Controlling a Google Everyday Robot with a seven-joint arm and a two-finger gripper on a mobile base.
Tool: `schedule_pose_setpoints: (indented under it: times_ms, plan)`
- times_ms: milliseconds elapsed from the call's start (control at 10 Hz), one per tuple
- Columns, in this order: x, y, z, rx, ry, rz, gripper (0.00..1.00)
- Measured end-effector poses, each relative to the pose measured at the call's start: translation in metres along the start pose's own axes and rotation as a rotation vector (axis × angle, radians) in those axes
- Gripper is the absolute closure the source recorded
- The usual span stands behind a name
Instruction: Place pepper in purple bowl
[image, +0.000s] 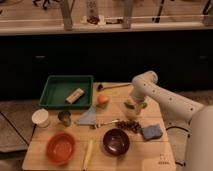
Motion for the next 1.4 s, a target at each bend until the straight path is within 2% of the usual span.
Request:
schedule_pose_setpoints:
  times_ms: [400, 500, 700, 800, 1000, 1200, 1300, 1400]
  plan:
    - [0.0, 0.003, 0.009, -0.016, -0.003, 0.011, 0.2]
    - [0.001, 0.004, 0.01, -0.018, -0.001, 0.012, 0.24]
    - [0.002, 0.005, 0.011, -0.019, 0.0, 0.012, 0.39]
    - [0.002, 0.005, 0.012, -0.023, -0.003, 0.013, 0.54]
    - [0.005, 0.007, 0.013, -0.023, 0.002, 0.014, 0.7]
    - [0.006, 0.005, 0.01, -0.008, 0.01, 0.01, 0.9]
    - [0.009, 0.007, 0.002, 0.001, 0.017, 0.012, 0.98]
    - [0.011, 0.009, -0.007, 0.008, 0.02, 0.013, 0.99]
